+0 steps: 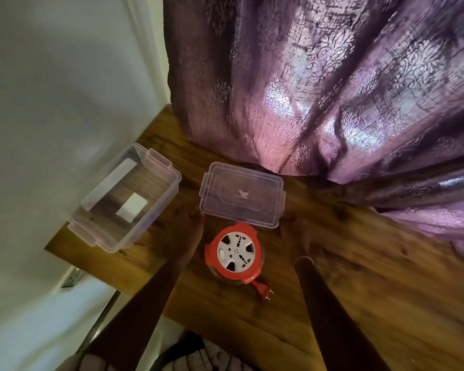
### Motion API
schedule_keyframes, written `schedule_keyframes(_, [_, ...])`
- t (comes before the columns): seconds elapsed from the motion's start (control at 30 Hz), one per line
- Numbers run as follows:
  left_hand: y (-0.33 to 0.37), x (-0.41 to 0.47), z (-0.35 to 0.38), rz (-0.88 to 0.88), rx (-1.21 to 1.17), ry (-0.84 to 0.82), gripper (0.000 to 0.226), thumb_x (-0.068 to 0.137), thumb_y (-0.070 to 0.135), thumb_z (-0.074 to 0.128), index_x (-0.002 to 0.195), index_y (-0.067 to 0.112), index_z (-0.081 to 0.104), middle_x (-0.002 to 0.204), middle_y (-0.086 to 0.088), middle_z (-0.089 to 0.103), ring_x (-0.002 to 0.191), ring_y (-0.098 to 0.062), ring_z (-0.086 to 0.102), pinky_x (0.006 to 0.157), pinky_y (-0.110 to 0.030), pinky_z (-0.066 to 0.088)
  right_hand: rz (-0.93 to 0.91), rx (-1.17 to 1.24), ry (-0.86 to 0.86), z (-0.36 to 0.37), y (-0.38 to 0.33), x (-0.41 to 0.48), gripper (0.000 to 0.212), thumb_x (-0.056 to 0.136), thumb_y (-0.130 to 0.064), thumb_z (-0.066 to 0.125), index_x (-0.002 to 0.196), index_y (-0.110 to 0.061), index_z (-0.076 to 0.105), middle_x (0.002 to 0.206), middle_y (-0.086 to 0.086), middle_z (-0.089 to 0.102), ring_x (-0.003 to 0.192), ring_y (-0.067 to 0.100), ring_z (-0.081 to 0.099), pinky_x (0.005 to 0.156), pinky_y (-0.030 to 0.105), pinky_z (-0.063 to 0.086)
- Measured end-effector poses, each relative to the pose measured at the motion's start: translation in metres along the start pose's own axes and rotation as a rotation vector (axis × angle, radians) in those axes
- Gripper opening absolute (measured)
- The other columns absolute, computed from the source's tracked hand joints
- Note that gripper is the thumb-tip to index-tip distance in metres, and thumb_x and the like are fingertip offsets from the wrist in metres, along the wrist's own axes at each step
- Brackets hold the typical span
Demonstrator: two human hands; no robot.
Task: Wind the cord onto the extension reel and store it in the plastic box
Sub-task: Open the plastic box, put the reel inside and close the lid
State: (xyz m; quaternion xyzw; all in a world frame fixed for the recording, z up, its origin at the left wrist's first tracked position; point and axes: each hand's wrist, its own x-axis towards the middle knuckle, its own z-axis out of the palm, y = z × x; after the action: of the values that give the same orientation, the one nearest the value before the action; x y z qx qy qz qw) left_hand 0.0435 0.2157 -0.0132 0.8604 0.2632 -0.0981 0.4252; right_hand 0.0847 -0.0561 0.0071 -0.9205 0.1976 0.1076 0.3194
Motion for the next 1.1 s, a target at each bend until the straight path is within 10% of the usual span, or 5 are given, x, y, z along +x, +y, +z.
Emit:
schedule_keyframes(0.17, [-0.005, -0.037, 0.020, 0.065, 0.008, -0.143, 0.048, 0.094, 0.060, 0.043, 0.084, 0.022, 0.069, 0.081, 0.007, 0.071, 0.079, -0.014, 0.068, 0.078, -0.041, 0.057, -0.016, 0.104, -0.235, 0.012, 0.002, -0.035, 0.006, 0.096, -0.025, 0.065, 0.099, -0.021, 0.067, 0.085, 0.000, 0.076, 0.072, 0.020, 0.075, 0.061, 0.031, 0.062])
schedule_keyframes(0.37, [0.007, -0.040, 0.011, 0.018, 0.088, -0.299, 0.028, 0.096, 0.039, 0.062, 0.107, 0.015, 0.070, 0.105, -0.007, 0.073, 0.099, -0.025, 0.067, 0.089, -0.042, 0.055, -0.149, 0.052, -0.216, 0.023, 0.006, -0.049, 0.044, 0.090, -0.023, 0.075, 0.129, -0.012, 0.057, 0.096, -0.031, 0.046, 0.072, -0.007, 0.057, 0.056, 0.004, 0.046])
schedule_keyframes(0.67, [0.025, -0.046, -0.045, 0.007, -0.164, -0.285, 0.040, 0.099, 0.050, 0.053, 0.117, 0.016, 0.061, 0.099, 0.004, 0.067, 0.086, -0.016, 0.065, 0.058, -0.019, 0.044, -0.226, 0.200, -0.216, 0.001, -0.048, -0.056, 0.010, 0.090, -0.023, 0.077, 0.094, -0.021, 0.069, 0.094, -0.005, 0.073, 0.085, 0.012, 0.072, 0.076, 0.036, 0.063])
schedule_keyframes(0.77, [0.028, -0.054, -0.077, 0.039, -0.354, -0.188, 0.027, 0.104, 0.039, 0.048, 0.096, 0.022, 0.068, 0.088, 0.003, 0.072, 0.083, -0.017, 0.070, 0.063, -0.019, 0.055, -0.267, 0.274, -0.335, -0.003, -0.085, -0.057, 0.012, 0.092, -0.023, 0.074, 0.102, -0.018, 0.072, 0.102, 0.001, 0.075, 0.093, 0.017, 0.072, 0.080, 0.040, 0.064])
schedule_keyframes(1.1, [-0.007, -0.059, -0.160, -0.014, -0.966, 0.315, 0.038, 0.101, 0.039, 0.055, 0.124, 0.011, 0.065, 0.113, -0.007, 0.075, 0.102, -0.022, 0.073, 0.075, -0.034, 0.061, -0.261, 0.593, -0.752, 0.017, -0.202, -0.064, 0.023, 0.092, -0.014, 0.074, 0.114, -0.007, 0.073, 0.092, 0.007, 0.076, 0.081, 0.019, 0.072, 0.065, 0.033, 0.062])
